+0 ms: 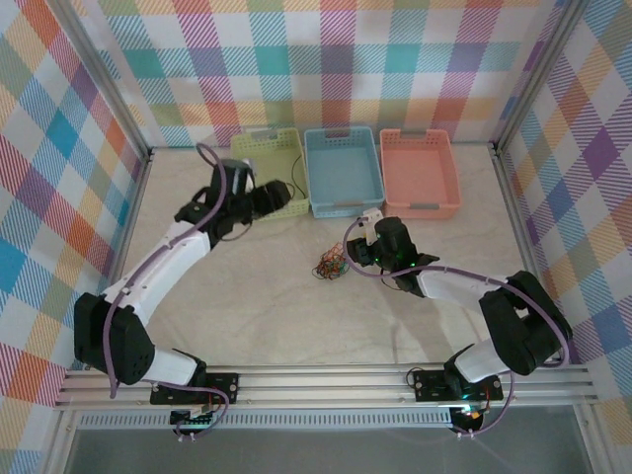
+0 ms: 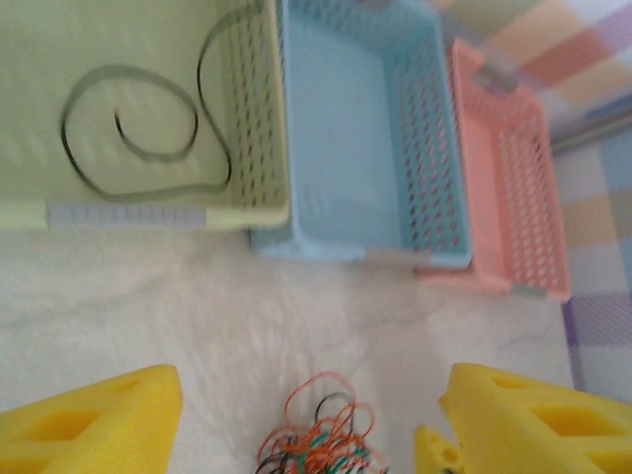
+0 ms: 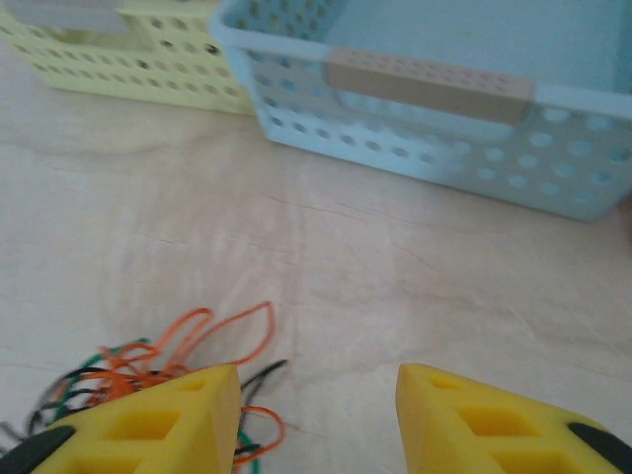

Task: Untangle the cables

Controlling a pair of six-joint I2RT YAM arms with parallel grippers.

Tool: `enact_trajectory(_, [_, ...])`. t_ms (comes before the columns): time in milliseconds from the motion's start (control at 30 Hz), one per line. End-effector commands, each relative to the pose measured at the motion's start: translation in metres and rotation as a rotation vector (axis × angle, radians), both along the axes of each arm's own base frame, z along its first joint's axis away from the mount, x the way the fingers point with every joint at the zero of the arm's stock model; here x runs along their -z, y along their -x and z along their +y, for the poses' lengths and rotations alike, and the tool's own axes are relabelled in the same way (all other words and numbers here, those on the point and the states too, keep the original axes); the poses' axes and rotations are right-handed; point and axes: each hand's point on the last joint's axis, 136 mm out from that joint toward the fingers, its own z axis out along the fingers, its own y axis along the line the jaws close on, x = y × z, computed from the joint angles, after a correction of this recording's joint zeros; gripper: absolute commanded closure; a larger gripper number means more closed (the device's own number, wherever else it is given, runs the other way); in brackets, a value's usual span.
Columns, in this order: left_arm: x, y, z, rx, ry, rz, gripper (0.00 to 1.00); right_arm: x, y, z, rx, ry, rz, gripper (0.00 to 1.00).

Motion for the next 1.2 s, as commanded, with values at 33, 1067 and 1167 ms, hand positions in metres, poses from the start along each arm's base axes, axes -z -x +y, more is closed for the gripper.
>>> enact_trajectory(33, [0.020, 0.014, -0.029, 0.087, 0.076, -0.001, 0.36, -0.021, 0.015, 0.022, -0.155, -0.091, -0.038, 0.54])
enact_trajectory(1067, [0.097, 0.075, -0.087, 0.293, 0.114, 0.184, 0.47, 0.012, 0.016, 0.047, -0.245, -0.087, 0.153, 0.82])
enact_trajectory(1167, [0.100, 0.075, -0.086, 0.290, 0.107, 0.194, 0.48, 0.011, 0.015, 0.047, -0.245, -0.086, 0.150, 0.91])
